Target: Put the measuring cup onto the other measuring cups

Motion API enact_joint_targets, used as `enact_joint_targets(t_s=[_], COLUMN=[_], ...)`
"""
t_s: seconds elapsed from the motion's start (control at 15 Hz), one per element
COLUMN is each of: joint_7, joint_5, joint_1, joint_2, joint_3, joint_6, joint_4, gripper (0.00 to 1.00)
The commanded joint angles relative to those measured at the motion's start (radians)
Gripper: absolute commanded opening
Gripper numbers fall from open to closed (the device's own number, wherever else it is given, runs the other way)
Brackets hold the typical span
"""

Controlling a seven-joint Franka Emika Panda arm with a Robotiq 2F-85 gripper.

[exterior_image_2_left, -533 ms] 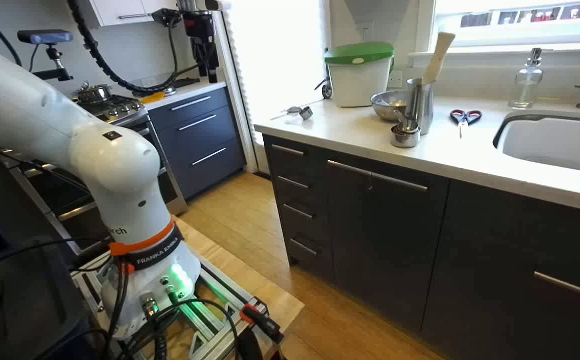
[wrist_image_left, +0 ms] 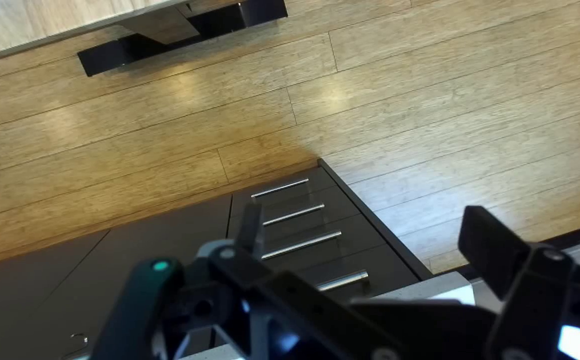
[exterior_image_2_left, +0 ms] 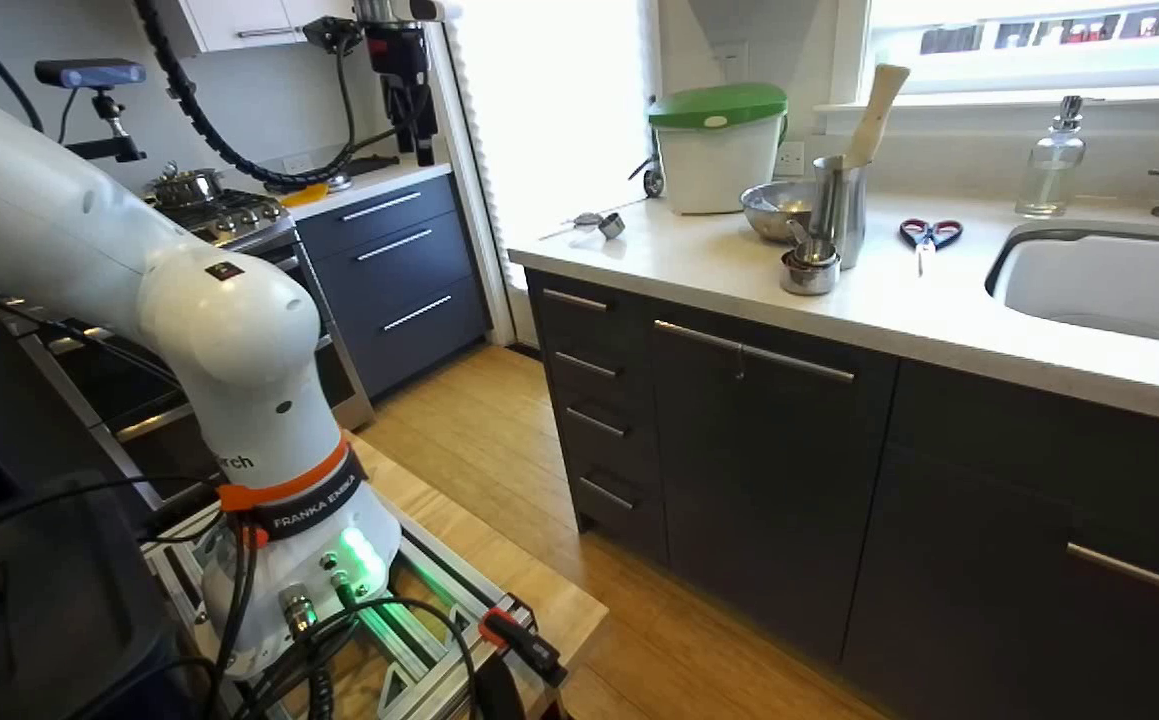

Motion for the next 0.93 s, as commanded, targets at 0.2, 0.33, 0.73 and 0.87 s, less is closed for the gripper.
enact_joint_targets(t_s=[0.2, 0.33, 0.73, 0.87], joint_7=[0.136, 0.217, 0.495, 0.577], joint_5=[0.004, -0.007, -0.083, -0.143], joint_1=[-0.032, -0.036, -0.016, 0.0], joint_2=[0.111, 0.185, 0.383, 0.444], joint_3=[0.049, 0.074, 0.121, 0.126], joint_6=[0.004, 0.008, 0.053, 0.082], joint_4=[0.109, 0.173, 0.313, 0.35], gripper=[1.0, 1.0, 1.0, 1.0])
